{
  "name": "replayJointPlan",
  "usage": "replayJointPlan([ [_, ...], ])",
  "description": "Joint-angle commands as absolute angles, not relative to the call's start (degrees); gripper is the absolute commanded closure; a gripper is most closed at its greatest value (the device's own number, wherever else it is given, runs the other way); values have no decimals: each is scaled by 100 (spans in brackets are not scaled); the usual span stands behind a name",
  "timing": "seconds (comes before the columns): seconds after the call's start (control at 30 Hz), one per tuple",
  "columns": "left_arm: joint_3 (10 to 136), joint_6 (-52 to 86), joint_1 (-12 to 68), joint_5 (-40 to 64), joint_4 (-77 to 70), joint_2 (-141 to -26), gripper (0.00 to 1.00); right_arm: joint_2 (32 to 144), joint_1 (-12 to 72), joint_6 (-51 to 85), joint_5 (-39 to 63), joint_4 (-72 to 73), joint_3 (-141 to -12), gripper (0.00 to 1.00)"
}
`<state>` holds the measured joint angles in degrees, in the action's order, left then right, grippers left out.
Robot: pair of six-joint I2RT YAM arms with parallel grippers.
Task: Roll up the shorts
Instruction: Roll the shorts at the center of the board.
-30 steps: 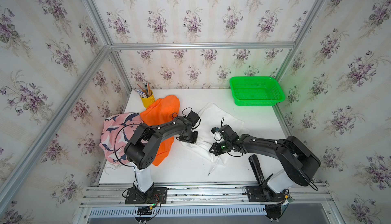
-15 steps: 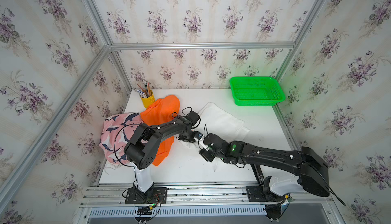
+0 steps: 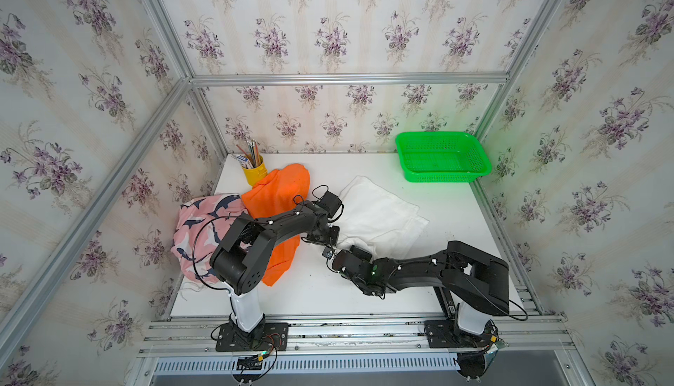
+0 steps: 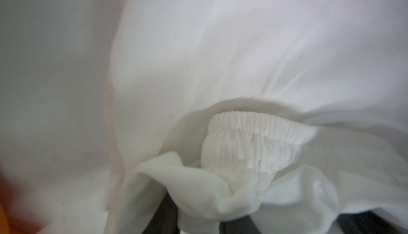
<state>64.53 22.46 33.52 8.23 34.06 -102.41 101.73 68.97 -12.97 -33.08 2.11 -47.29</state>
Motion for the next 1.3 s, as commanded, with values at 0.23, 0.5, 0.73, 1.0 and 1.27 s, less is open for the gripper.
replayJointPlan([
  [0.23,6323,2209,2993,-61,4169,-8825,33,9736,6509,677,1525,-1070,-5179,96],
  [0.5,6534,2081,3084,161,4737,-8343,31,10144,4865,2193,4623,90,-4984,97],
  [0.73,6624,2080,3467,638,4612,-8908,27,11016,3949,2205,4454,-281,-5143,89],
  [1.0,6994,1970,3630,495,4275,-10185,48,10048,3927,1918,2183,-853,-5021,54],
  [1.27,7123,1774,3571,729,4079,-10656,65,7898,5053,89,-137,-166,-4130,35],
])
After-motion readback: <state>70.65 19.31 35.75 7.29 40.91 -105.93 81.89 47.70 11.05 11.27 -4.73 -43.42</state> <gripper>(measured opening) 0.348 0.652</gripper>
